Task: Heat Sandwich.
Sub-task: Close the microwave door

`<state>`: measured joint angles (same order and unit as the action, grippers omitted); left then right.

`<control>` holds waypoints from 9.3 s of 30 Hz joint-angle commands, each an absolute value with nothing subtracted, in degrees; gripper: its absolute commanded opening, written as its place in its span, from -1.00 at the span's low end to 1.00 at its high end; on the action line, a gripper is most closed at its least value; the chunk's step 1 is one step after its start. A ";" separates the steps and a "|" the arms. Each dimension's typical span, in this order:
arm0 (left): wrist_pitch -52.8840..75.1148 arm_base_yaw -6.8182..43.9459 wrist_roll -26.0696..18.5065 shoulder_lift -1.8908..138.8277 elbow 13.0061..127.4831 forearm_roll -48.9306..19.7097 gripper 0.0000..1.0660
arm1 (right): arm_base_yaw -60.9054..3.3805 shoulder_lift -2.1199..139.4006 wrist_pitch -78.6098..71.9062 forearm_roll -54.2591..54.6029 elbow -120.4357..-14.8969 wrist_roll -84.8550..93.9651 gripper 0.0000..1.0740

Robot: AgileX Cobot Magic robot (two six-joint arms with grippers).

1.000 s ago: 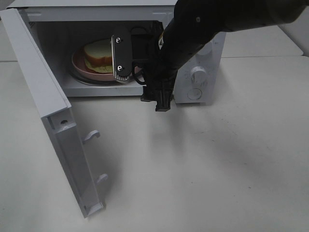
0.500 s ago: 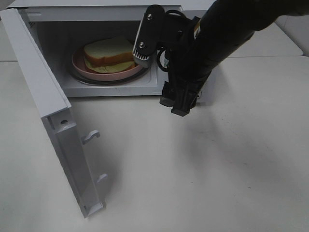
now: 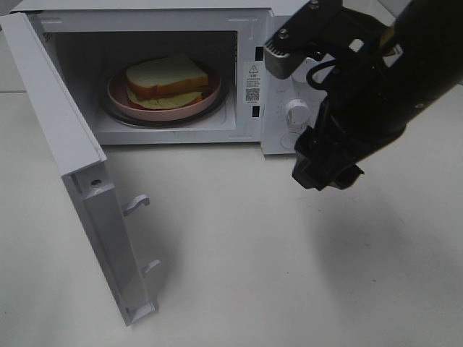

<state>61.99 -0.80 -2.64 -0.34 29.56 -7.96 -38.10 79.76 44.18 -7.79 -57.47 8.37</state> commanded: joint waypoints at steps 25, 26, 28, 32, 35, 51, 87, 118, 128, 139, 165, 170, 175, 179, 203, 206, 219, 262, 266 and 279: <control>61.19 -0.63 -2.75 -1.26 29.45 -8.54 0.82 | -38.10 49.10 66.41 0.34 -54.77 0.34 0.43; 61.19 -0.63 -2.75 -1.26 29.45 -8.54 0.82 | -38.10 46.70 67.61 0.00 -54.77 0.34 0.42; 61.19 -0.63 -2.75 -1.26 29.45 -8.54 0.82 | -38.10 44.52 68.01 -0.63 -54.37 0.34 0.42; 61.19 -0.63 -2.75 -1.26 29.45 -8.54 0.82 | -38.04 39.19 67.61 -3.84 -51.57 0.00 0.43; 61.19 -0.63 -2.75 -1.26 29.45 -8.54 0.82 | -37.99 36.33 67.55 -5.56 -49.68 -1.38 0.45; 61.19 -0.63 -2.75 -1.26 29.45 -8.54 0.82 | -13.81 14.73 65.89 -6.59 -35.35 0.00 0.53; 61.19 -0.63 -2.75 -1.26 29.45 -8.54 0.82 | -1.38 -1.83 57.07 -3.55 -28.36 -1.66 0.42; 61.13 -0.63 -2.75 -1.26 29.45 -9.11 0.82 | -1.38 -1.83 57.07 -3.55 -28.36 -1.78 0.42; 60.45 -0.63 -2.58 -0.92 29.97 -9.00 0.82 | -1.38 -1.83 57.07 -3.55 -28.36 -1.78 0.42; 51.68 -0.63 -2.69 11.00 32.09 -8.31 0.12 | -1.38 -1.83 57.07 -3.55 -28.36 -1.83 0.42; -8.42 -0.63 -2.81 35.58 14.50 -6.53 -1.00 | -1.38 -1.83 57.07 -3.55 -28.36 -1.83 0.42; -20.28 -0.63 -2.75 41.31 9.97 -4.41 -1.00 | -1.38 -1.83 57.07 -3.55 -28.36 -1.83 0.42; -27.50 -0.63 -2.75 47.84 9.45 -4.41 -1.00 | -1.38 -1.83 57.07 -3.61 -28.36 -1.83 0.42; -33.29 -0.63 -0.92 55.35 9.68 -3.32 -1.00 | -1.38 -1.83 57.07 -3.61 -28.36 -1.83 0.42; -55.63 -0.63 13.75 78.04 13.75 25.15 -1.00 | -1.38 -1.83 57.07 -3.61 -28.36 -1.83 0.42; -55.92 -0.46 14.90 78.90 14.04 25.15 -1.00 | -1.38 -1.83 57.07 -3.61 -28.36 -1.83 0.42; -58.27 15.64 6.19 86.46 16.84 9.51 -1.00 | -1.38 -1.83 57.07 -3.61 -28.36 -1.83 0.42; -46.98 39.36 -20.40 112.64 58.61 -33.29 -1.00 | -1.38 -1.83 57.07 -3.61 -28.36 -1.83 0.42; -45.61 39.08 -21.94 114.02 61.82 -35.64 -1.00 | -1.38 -1.83 57.07 -3.61 -28.36 -1.83 0.42; -41.02 40.51 -23.72 109.09 59.59 -36.61 -1.00 | -1.38 -1.83 57.07 -3.61 -28.36 -1.83 0.42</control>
